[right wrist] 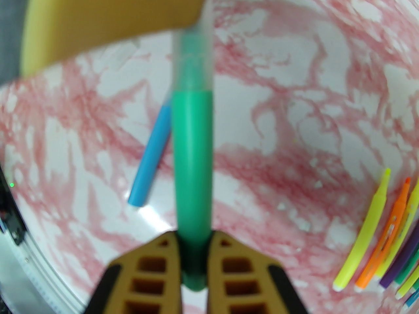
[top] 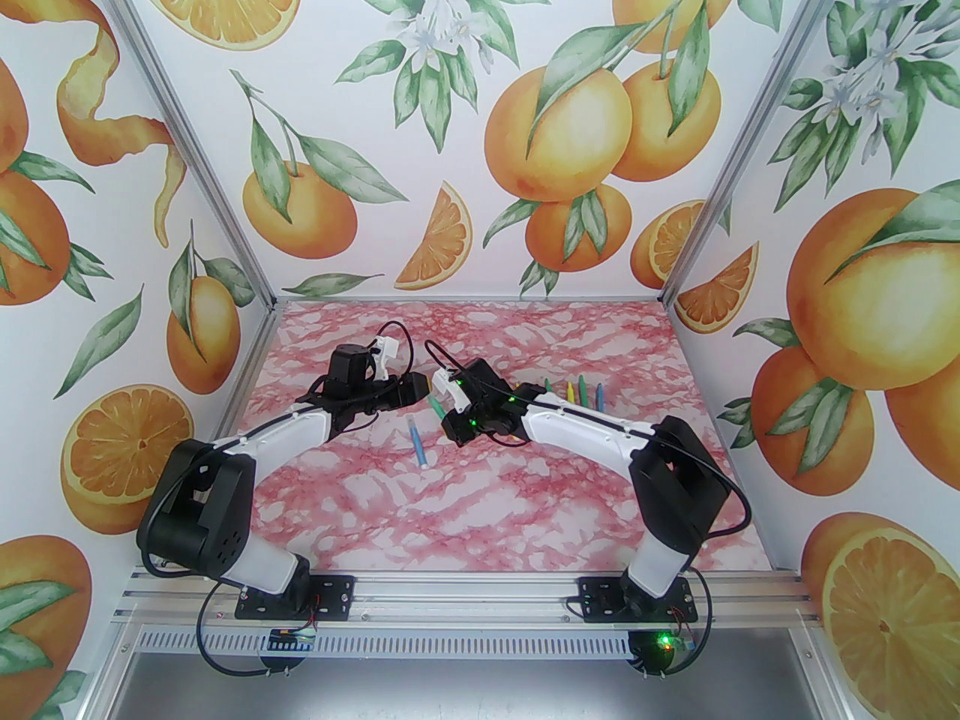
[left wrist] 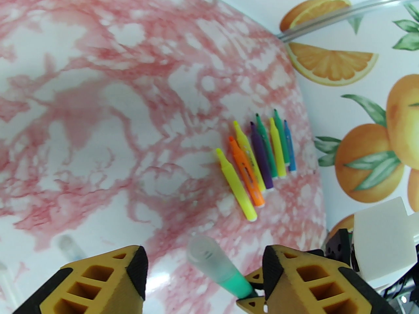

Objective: Open the pen caps

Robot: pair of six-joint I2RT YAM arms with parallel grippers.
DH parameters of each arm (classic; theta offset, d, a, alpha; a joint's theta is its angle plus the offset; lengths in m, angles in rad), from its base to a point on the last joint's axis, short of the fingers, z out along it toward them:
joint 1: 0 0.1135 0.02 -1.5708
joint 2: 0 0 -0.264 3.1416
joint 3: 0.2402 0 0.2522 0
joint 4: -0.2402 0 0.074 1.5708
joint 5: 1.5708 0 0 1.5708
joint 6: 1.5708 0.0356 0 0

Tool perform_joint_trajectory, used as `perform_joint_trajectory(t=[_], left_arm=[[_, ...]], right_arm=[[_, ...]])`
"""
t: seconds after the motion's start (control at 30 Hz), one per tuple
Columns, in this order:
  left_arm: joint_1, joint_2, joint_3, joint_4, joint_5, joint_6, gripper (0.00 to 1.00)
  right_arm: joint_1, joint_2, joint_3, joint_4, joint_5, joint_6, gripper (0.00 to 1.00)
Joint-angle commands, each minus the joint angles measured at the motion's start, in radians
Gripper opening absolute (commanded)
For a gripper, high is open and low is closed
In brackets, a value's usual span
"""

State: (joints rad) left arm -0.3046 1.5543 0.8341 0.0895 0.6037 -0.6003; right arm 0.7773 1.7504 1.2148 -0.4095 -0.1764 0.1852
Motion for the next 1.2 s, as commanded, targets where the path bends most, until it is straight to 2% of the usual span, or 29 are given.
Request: perform_joint_trajectory(t=[0.0, 0.6, 0.7, 0.93, 1.17], left_arm=[[-0.014, 0.019, 0.031, 0.078, 0.083, -0.032, 0.55], [-0.026, 0.053, 0.043, 0.115, 0.106, -0.058, 0.30], [-0.025, 0.056, 0.046, 0.116, 0.108, -0.059, 0.25], [-0.025, 0.056, 0.050, 0.121, 0.122, -0.064, 0.14], [-0.025, 0.058, 0.051, 0.134, 0.154, -0.074, 0.09]], right_arm=[[-0.003, -0.043, -0.014, 0.031, 0.017, -0.010, 0.04], [-0.004, -0.058, -0.037, 0.043, 0.018, -0.012, 0.04], [-0.004, -0.060, -0.043, 0.044, 0.021, -0.013, 0.09], [-0.005, -0.071, -0.069, 0.079, 0.026, -0.016, 0.30], [-0.006, -0.059, -0.069, 0.110, 0.016, -0.022, 0.34]])
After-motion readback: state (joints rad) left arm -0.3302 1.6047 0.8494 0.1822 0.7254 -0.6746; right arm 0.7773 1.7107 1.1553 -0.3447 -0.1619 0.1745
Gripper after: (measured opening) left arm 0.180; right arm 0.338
